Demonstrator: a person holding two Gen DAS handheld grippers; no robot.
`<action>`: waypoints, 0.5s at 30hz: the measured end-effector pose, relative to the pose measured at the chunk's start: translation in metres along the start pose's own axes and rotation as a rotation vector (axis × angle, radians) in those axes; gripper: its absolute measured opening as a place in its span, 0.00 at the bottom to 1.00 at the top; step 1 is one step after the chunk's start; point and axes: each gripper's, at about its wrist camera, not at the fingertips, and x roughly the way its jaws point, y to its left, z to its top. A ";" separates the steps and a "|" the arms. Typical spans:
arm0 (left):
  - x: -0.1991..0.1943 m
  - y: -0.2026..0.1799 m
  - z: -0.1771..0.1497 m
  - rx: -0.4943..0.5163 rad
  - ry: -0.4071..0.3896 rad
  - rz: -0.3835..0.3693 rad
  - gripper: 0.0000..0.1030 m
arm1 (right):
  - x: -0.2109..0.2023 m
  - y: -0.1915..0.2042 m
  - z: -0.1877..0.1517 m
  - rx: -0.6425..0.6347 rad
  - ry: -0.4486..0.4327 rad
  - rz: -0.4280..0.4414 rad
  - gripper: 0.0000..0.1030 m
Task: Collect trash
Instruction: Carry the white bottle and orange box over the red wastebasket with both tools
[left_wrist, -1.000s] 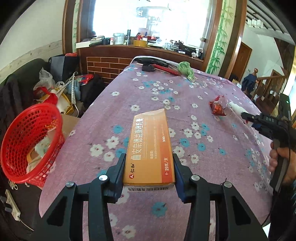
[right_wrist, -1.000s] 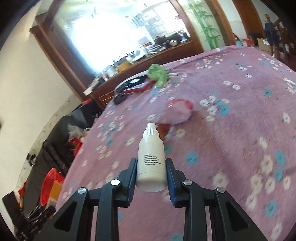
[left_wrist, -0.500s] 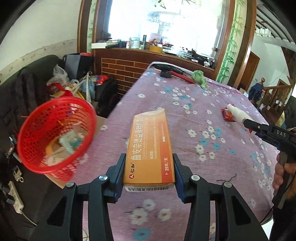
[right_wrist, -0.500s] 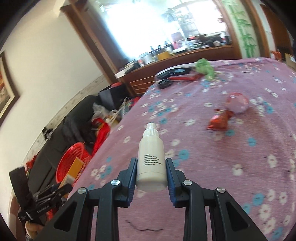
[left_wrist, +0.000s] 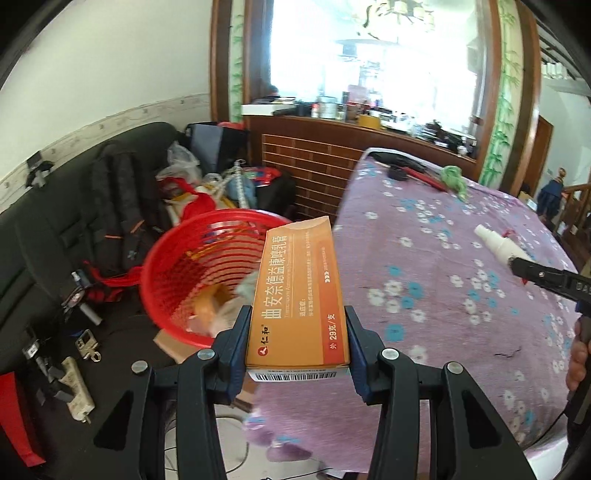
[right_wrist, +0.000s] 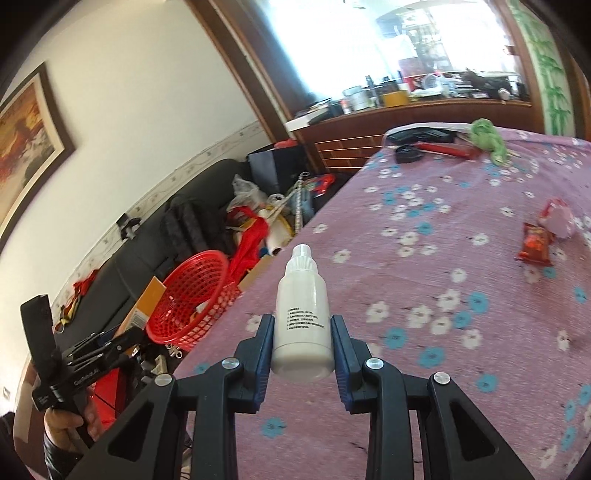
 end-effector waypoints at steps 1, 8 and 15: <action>0.000 0.005 -0.001 -0.004 -0.002 0.014 0.47 | 0.003 0.004 0.000 -0.007 0.004 0.006 0.31; 0.000 0.028 -0.001 -0.017 -0.004 0.061 0.47 | 0.021 0.037 0.001 -0.060 0.037 0.057 0.31; 0.008 0.048 0.004 -0.008 0.004 0.084 0.47 | 0.050 0.073 0.005 -0.106 0.073 0.114 0.31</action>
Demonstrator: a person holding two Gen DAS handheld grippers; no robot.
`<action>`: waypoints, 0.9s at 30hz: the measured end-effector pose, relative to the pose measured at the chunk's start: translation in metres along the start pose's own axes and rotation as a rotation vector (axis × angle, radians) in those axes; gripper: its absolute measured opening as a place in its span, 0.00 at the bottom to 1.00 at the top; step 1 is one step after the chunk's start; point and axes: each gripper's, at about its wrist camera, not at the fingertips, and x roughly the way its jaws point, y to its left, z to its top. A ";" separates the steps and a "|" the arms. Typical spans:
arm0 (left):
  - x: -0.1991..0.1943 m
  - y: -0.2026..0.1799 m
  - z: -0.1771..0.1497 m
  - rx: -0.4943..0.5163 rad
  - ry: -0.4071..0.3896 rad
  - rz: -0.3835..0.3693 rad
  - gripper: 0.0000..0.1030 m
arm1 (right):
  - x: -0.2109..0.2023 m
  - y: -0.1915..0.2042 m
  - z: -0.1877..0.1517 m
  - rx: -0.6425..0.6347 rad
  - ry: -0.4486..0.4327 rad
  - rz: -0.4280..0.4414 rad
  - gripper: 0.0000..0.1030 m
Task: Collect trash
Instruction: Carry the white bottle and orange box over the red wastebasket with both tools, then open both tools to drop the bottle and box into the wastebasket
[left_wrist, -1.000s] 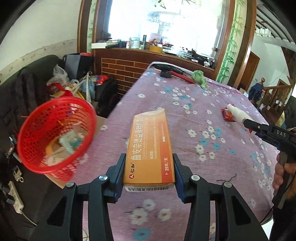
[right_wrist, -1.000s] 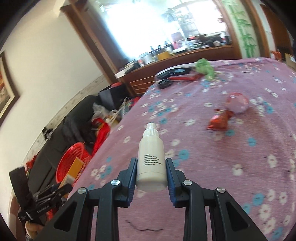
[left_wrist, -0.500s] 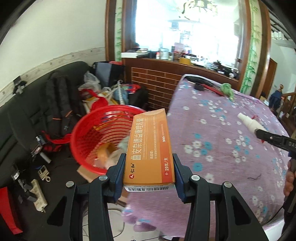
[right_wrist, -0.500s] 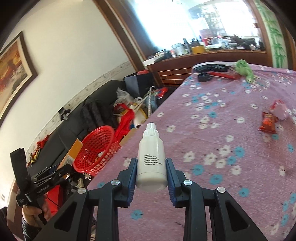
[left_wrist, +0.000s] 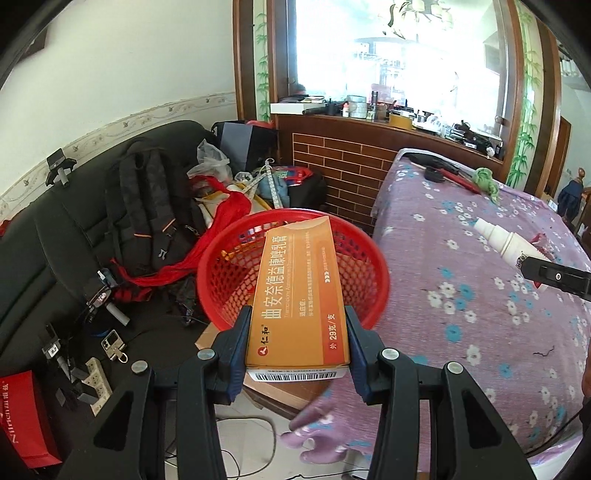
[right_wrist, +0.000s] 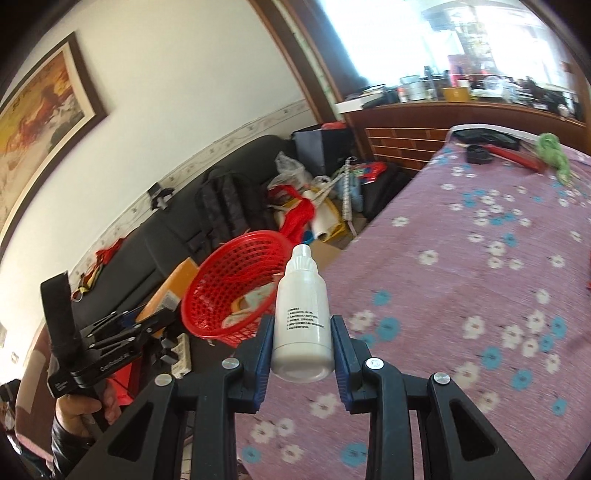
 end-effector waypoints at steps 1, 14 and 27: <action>0.001 0.003 0.001 -0.005 0.001 0.001 0.47 | 0.005 0.005 0.001 -0.007 0.004 0.008 0.31; 0.034 0.026 0.015 -0.057 0.029 -0.022 0.47 | 0.086 0.048 0.030 -0.008 0.089 0.129 0.31; 0.080 0.040 0.020 -0.102 0.126 -0.037 0.47 | 0.162 0.060 0.051 0.030 0.165 0.126 0.33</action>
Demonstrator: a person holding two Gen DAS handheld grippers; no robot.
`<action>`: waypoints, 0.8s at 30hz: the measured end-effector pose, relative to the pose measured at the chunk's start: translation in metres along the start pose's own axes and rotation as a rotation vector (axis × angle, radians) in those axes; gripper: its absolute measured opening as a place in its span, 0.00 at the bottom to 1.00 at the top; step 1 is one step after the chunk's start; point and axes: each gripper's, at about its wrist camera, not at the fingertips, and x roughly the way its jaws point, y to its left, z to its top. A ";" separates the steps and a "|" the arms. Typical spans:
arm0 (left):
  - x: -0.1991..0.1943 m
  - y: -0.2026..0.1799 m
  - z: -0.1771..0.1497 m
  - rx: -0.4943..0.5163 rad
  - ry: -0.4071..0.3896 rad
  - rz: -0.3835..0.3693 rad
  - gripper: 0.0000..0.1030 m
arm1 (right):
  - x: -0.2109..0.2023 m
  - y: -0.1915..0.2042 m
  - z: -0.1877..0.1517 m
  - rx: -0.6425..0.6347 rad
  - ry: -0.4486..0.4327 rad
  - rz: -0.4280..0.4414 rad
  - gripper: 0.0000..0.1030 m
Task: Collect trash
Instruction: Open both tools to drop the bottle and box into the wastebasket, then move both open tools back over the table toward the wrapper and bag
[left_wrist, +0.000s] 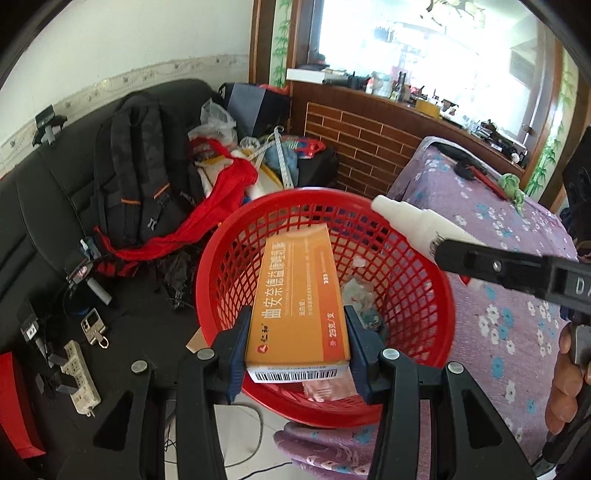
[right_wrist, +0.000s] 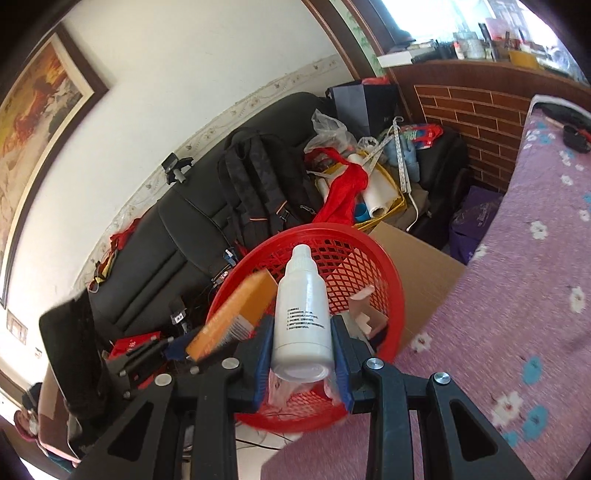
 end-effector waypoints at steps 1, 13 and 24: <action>0.001 0.001 0.000 -0.002 0.005 0.002 0.48 | 0.003 -0.001 0.002 0.011 0.001 0.005 0.34; -0.026 -0.008 -0.017 -0.036 -0.049 0.004 0.66 | -0.032 -0.018 -0.004 0.053 -0.063 -0.017 0.59; -0.061 -0.052 -0.036 -0.027 -0.088 -0.059 0.73 | -0.105 -0.028 -0.031 0.049 -0.145 -0.044 0.72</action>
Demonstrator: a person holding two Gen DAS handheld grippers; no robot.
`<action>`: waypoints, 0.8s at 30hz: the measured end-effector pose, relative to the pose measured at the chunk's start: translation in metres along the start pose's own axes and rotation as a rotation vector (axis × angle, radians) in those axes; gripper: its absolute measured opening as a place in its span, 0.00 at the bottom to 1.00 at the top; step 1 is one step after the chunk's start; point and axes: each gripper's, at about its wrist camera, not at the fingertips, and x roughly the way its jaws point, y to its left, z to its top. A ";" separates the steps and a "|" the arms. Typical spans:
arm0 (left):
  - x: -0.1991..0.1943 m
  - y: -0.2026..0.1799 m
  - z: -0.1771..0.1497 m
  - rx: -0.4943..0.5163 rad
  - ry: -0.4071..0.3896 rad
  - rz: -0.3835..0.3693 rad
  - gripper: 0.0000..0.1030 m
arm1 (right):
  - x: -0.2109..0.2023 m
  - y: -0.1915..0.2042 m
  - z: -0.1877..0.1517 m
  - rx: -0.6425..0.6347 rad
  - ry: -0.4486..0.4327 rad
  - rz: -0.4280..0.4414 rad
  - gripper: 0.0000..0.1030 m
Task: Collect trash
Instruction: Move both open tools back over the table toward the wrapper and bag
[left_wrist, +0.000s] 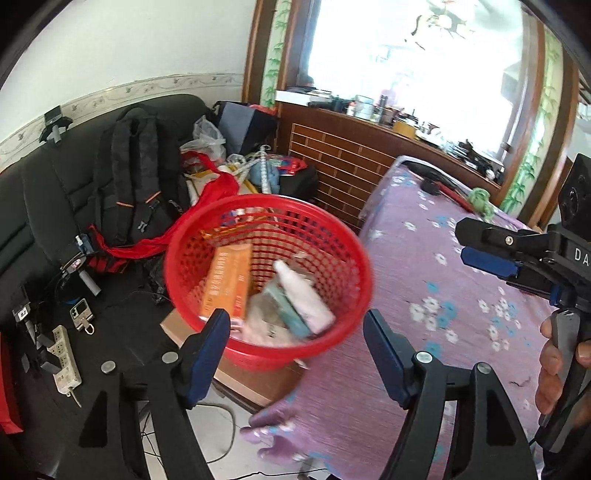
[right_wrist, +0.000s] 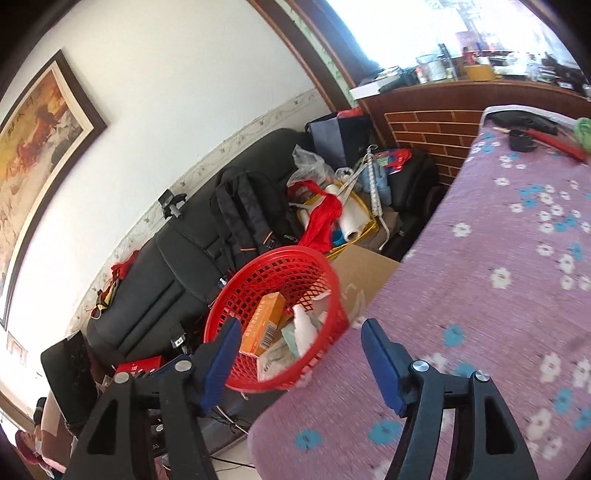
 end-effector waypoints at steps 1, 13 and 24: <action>0.000 -0.004 0.000 0.006 0.002 -0.005 0.73 | -0.006 -0.003 -0.001 0.005 -0.005 -0.005 0.73; 0.003 -0.090 -0.002 0.147 0.030 -0.117 0.74 | -0.111 -0.079 -0.024 0.107 -0.115 -0.151 0.75; 0.008 -0.195 -0.002 0.320 0.054 -0.237 0.74 | -0.221 -0.175 -0.045 0.264 -0.244 -0.334 0.82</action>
